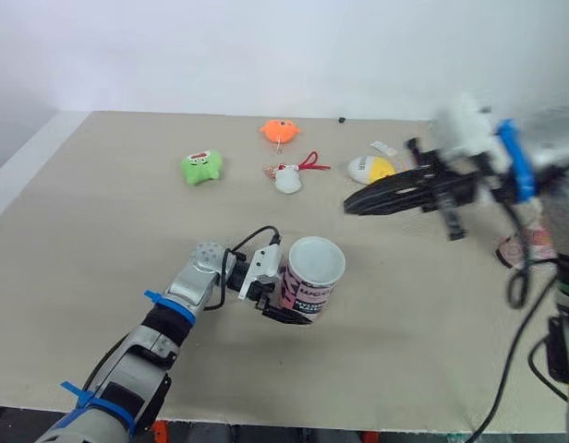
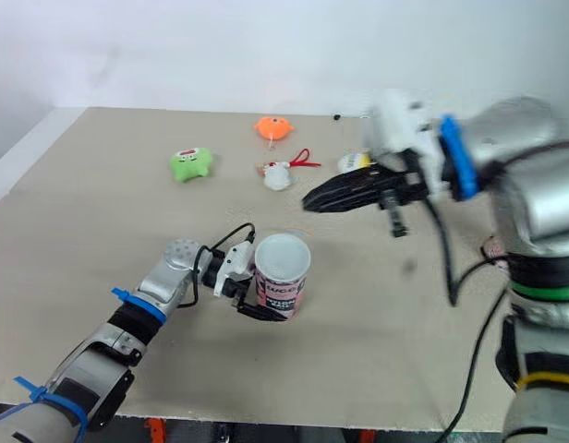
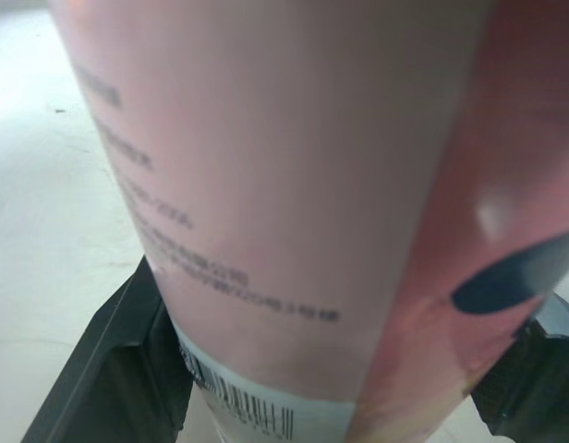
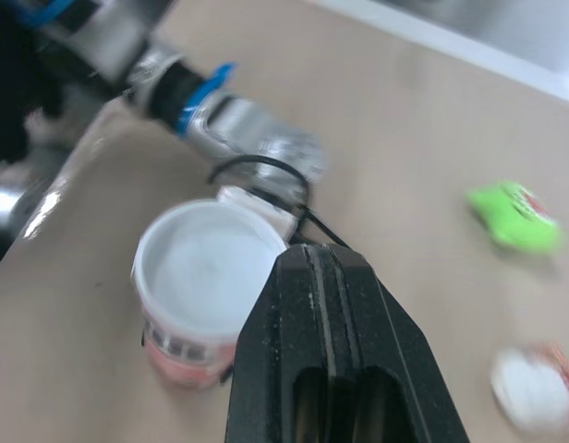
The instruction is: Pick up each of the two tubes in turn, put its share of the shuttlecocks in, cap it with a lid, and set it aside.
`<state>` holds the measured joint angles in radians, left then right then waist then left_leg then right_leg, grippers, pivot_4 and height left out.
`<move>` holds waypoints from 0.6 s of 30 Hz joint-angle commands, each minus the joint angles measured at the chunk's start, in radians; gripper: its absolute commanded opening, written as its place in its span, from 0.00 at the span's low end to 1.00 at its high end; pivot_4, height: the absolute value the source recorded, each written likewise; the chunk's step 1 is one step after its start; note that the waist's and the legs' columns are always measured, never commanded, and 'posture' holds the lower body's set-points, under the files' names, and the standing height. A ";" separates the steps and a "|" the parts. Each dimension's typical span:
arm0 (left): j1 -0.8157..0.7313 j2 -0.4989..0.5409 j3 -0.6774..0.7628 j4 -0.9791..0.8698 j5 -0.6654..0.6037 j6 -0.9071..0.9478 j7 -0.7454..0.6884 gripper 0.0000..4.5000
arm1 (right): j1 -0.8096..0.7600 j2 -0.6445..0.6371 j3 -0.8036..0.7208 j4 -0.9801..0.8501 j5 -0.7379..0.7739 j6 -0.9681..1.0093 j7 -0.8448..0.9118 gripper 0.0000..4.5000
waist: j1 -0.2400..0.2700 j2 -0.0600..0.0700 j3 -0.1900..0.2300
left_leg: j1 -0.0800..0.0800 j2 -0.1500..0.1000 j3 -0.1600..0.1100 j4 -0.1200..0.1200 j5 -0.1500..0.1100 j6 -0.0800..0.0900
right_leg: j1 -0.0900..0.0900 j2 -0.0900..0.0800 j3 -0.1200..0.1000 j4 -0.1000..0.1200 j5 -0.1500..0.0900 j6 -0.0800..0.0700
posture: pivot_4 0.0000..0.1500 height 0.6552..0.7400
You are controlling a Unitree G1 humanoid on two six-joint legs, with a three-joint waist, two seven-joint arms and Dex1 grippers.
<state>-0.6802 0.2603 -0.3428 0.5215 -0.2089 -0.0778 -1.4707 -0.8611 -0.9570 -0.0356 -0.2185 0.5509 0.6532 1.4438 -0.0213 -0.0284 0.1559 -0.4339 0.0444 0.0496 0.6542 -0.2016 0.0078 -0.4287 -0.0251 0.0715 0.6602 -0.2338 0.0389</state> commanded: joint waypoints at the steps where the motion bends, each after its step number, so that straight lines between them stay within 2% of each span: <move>1: 0.005 0.000 0.017 0.041 0.010 0.028 0.023 0.76 | 0.146 -0.040 -0.140 -0.098 0.039 0.039 -0.088 0.01 | -0.001 0.000 0.000 | 0.000 0.000 0.000 0.000 0.000 0.000 | 0.000 0.000 0.000 -0.001 0.000 0.001 | 1.00 1.00; 2: 0.002 -0.004 0.021 0.039 -0.008 0.054 0.006 0.90 | 0.235 -0.048 -0.179 -0.135 0.031 0.044 -0.118 0.00 | 0.000 0.000 0.000 | 0.000 0.000 0.000 0.000 0.000 0.000 | 0.002 0.001 -0.001 -0.002 -0.001 0.003 | 1.00 1.00; 3: 0.000 -0.008 0.026 0.039 -0.018 0.062 -0.005 0.97 | 0.306 -0.051 -0.208 -0.168 0.026 0.047 -0.141 0.00 | -0.001 0.000 0.000 | 0.000 0.000 -0.001 0.000 0.000 0.000 | 0.002 0.002 -0.002 -0.004 -0.002 0.006 | 1.00 1.00; 5: -0.001 -0.004 0.024 0.034 -0.027 0.093 -0.030 0.97 | 0.414 -0.055 -0.257 -0.229 0.033 0.064 -0.185 0.00 | 0.000 0.000 0.001 | -0.001 0.000 -0.001 0.000 0.000 0.000 | 0.001 0.002 -0.002 -0.004 -0.001 0.006 | 1.00 1.00; 8: -0.002 0.001 0.025 0.035 -0.014 0.080 -0.033 0.97 | 0.496 -0.059 -0.310 -0.281 0.075 0.089 -0.224 0.00 | -0.003 0.002 0.001 | -0.004 0.000 0.000 0.000 0.000 0.000 | -0.002 0.003 0.000 -0.005 0.000 0.009 | 1.00 1.00; 12: -0.004 0.020 0.027 0.042 0.012 0.036 -0.032 1.00 | 0.603 -0.051 -0.366 -0.320 0.083 0.086 -0.270 0.30 | -0.001 0.002 0.001 | -0.004 0.000 -0.001 0.000 0.000 0.000 | -0.001 0.004 0.000 -0.006 0.001 0.012 | 1.00 1.00; 18: 0.018 0.092 0.054 0.002 0.003 0.046 -0.048 1.00 | 0.776 -0.041 -0.398 -0.388 0.115 0.083 -0.289 0.99 | -0.003 0.002 0.001 | -0.003 0.001 -0.003 -0.001 0.000 0.000 | 0.001 0.006 0.000 -0.009 0.000 0.009 | 1.00 1.00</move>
<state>-0.6736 0.3365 -0.3080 0.5442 -0.2041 -0.0370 -1.5140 -0.0842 -0.9948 -0.3969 -0.5692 0.6462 0.7452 1.1672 -0.0245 -0.0263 0.1573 -0.4373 0.0454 0.0465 0.6530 -0.2018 0.0083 -0.4274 -0.0191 0.0717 0.6514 -0.2339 0.0478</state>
